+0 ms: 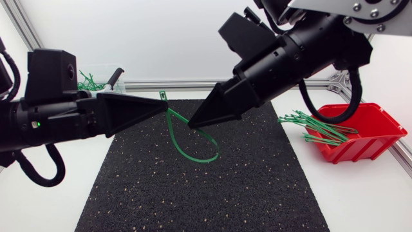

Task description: Take a green cable tie from the red box, thread the tail through the head to close it, then place it in the transparent bin on the left.

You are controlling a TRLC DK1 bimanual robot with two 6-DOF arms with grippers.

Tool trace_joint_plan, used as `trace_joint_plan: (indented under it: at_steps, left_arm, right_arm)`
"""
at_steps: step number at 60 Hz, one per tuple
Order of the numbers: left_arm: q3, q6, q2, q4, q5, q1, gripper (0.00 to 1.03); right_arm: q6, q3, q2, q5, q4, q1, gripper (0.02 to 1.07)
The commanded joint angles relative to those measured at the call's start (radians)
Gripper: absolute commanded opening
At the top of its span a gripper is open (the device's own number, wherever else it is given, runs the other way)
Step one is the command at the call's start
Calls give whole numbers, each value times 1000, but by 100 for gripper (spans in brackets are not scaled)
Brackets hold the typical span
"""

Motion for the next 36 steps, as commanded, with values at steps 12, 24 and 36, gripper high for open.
trace_joint_plan:
  at_steps: [12,24,36]
  left_arm:
    - [-26,9,3,10,-1,-3,3]
    - [-26,9,4,10,0,-8,3]
    - [-29,10,6,13,0,-8,3]
  right_arm:
    - [-82,-87,8,50,5,-5,8]
    - [-14,-74,-35,122,31,-7,7]
    - [32,-72,-98,39,54,-1,7]
